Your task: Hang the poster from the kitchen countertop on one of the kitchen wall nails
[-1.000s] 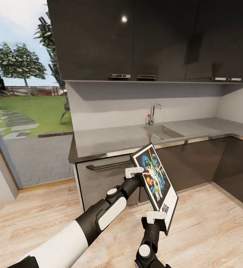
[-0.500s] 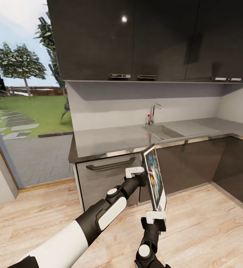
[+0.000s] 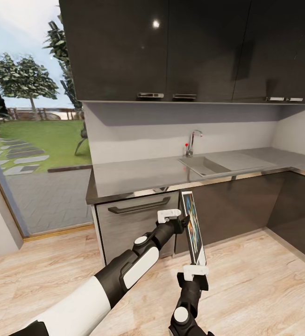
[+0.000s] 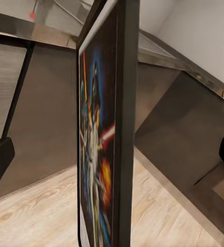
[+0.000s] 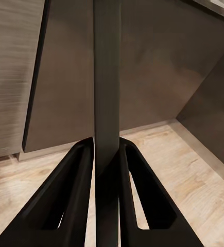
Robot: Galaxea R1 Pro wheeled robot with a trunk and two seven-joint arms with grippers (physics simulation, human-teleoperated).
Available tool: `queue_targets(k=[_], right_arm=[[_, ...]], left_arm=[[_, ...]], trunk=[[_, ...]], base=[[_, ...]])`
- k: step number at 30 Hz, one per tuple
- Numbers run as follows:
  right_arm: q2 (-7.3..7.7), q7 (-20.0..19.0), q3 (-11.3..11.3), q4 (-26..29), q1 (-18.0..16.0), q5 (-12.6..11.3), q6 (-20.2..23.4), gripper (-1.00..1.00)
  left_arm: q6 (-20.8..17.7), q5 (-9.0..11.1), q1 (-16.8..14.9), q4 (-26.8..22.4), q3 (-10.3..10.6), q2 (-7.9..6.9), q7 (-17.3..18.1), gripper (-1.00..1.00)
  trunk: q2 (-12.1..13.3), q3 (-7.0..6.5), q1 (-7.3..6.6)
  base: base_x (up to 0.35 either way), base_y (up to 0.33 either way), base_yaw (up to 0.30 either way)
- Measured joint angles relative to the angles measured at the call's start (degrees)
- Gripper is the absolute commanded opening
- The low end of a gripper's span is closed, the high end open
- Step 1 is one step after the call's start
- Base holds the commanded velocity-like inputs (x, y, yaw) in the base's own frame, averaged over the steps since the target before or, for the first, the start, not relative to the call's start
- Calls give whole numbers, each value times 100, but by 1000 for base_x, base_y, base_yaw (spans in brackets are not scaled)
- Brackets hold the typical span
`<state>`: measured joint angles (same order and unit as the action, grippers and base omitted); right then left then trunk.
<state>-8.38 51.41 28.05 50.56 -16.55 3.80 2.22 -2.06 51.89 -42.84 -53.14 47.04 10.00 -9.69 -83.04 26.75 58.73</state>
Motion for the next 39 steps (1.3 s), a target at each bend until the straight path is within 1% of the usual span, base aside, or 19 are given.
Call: queue_targets(k=[3, 8, 13, 14, 16, 17, 18, 20, 24, 26, 27, 30, 31, 32, 34, 35, 37, 38, 39], right_arm=[[0, -2, 0, 0, -1, 0, 0, -100], [3, -5, -11, -6, -1, 5, 4, -100], [7, -8, -30, -9, -1, 7, 11, -100], [9, -8, -49, -9, -2, 7, 13, -100], [10, -17, -152, -9, -2, 6, 19, -100], [11, -33, -254, -9, -2, 5, 24, -100], [13, -37, -278, -9, -2, 6, 25, -100], [43, -48, -332, -9, -2, 6, 24, -100], [73, -56, -354, -6, -2, 7, 22, -100], [128, -61, -366, -3, -2, 3, 19, -100], [185, -69, -370, -2, -7, 2, 18, -100], [253, -100, -374, -1, -22, 0, 17, -100], [307, -159, -377, 5, -35, 0, 16, -100], [469, -414, -455, 12, -58, -23, 11, -100], [586, -639, -601, 19, -67, -49, 9, -100], [634, -773, -700, 22, -70, -64, 8, -100], [708, -1171, -974, 37, -74, -81, 6, -100], [780, -1736, -1311, 100, -78, -92, 2, -100], [840, -2088, -1475, 163, -79, -90, -2, -100]], left_arm=[[0, -3, 0, -6, 0, 0, 1, 100], [1, -7, 5, -337, -55, 0, -6, 100], [10, -4, 8, -438, -73, 0, -7, 100], [13, -3, 8, -470, -77, 0, -7, 100], [14, -2, 8, -550, -82, 0, -12, 100], [9, -2, 9, -600, -84, 0, -14, 100], [7, -2, 9, -612, -85, 0, -14, 100], [4, -2, 9, -633, -93, 0, -15, 100], [-2, 1, 9, -659, -109, 0, -16, 100], [-5, 4, 9, -670, -121, 0, -16, 100], [-6, 5, 9, -674, -128, 0, -16, 100], [-7, 6, 9, -677, -133, 0, -16, 100], [-10, 6, 9, -679, -139, 0, -16, 100], [-14, 84, 10, -681, -156, -174, -1, 100], [-8, 258, 9, -684, -157, -350, 28, 100], [-6, 387, 9, -683, -157, -448, 61, 100], [4, 802, 9, -659, -149, -686, 271, 100], [15, 1266, 9, -614, -142, -961, 702, 100], [16, 1450, 10, -541, -135, -1147, 978, 100]], trunk=[[0, 0, 0], [0, 0, 0], [0, 0, 0], [0, 0, 0], [0, 0, 0], [0, 0, 0], [0, 0, 0], [0, 0, 0], [0, 0, 0], [0, 0, 0], [0, 0, 0], [0, 0, 0], [0, 0, 0], [1, 0, 0], [0, 0, 0], [0, 0, 0], [0, 0, 0], [1, 0, 0], [0, 0, 0]], base=[[0, 0, 0], [0, 0, 0], [0, 0, 0], [0, 0, 0], [0, 0, 0], [0, 0, 0], [0, 0, 0], [0, 0, 0], [0, 0, 0], [0, 0, 0], [0, 0, 0], [0, 0, 0], [0, 0, 0], [0, 0, 0], [0, 0, 0], [0, 0, 0], [0, 0, 0], [0, 0, 0], [0, 0, 0]])
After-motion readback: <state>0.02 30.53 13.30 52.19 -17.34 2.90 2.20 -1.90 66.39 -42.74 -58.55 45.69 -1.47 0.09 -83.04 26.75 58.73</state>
